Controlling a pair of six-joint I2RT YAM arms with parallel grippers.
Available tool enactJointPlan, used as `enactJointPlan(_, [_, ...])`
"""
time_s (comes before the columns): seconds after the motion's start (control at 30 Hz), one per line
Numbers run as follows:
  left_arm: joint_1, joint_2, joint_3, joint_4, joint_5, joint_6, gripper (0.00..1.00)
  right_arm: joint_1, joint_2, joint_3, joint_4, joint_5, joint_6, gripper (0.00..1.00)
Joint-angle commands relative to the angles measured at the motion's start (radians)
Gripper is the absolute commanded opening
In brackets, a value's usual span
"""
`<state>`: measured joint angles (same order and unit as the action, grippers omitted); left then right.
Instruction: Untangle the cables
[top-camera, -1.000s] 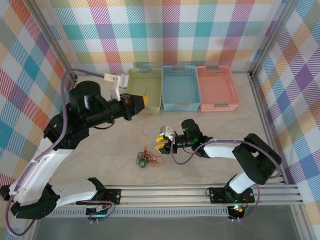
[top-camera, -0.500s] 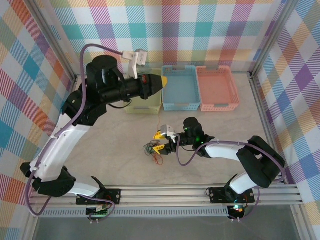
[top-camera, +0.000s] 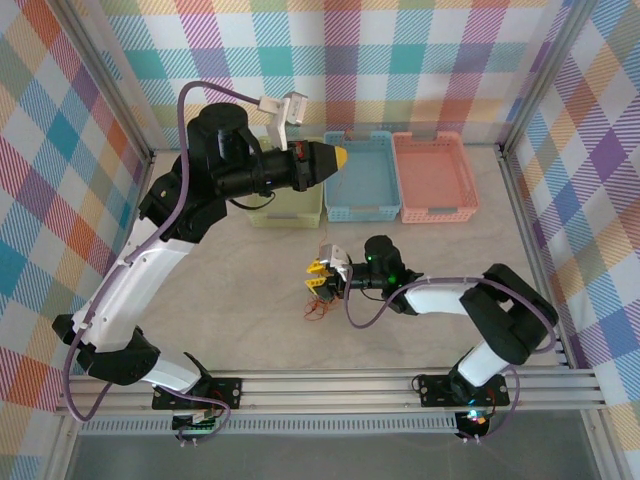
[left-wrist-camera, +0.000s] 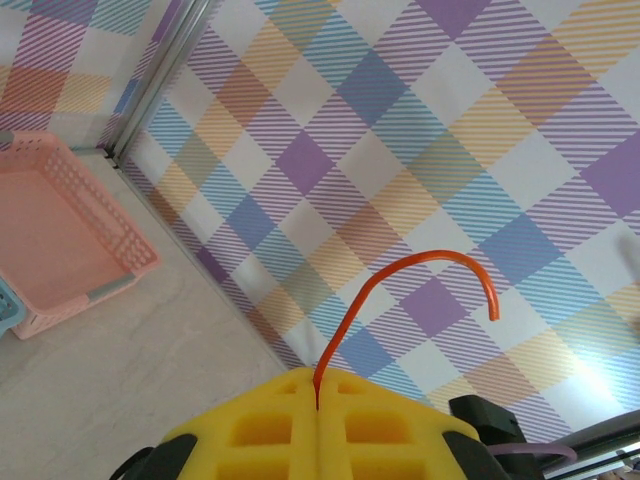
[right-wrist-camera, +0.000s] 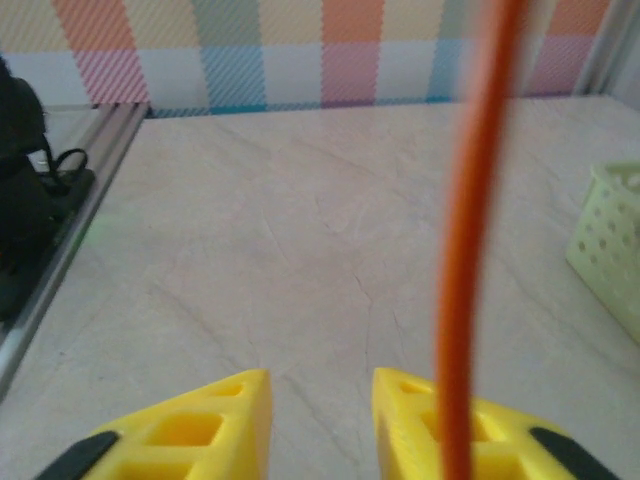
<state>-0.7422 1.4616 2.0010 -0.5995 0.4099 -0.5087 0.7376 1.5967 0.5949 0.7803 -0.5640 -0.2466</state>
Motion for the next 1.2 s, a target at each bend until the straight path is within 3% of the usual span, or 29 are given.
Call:
enactJointPlan(0.0, [-0.006,0.002,0.048,0.021,0.009,-0.008,0.00,-0.018,0.039,0.025,0.019,0.048,0.043,0.28])
enactJointPlan(0.2, [-0.004,0.007,0.105,-0.021,0.000,0.005,0.00,-0.020,0.048,0.063,-0.103,0.108,0.031,0.27])
enactJointPlan(0.73, [-0.002,0.017,0.286,-0.100,0.013,-0.012,0.00,-0.023,0.055,0.082,-0.189,0.246,0.038,0.24])
enactJointPlan(0.97, [0.016,-0.050,0.326,-0.137,-0.055,0.037,0.00,-0.036,0.058,0.088,-0.222,0.330,0.056,0.24])
enactJointPlan(1.17, [0.023,-0.109,0.326,-0.173,-0.181,0.116,0.00,-0.045,0.069,0.105,-0.267,0.381,0.078,0.24])
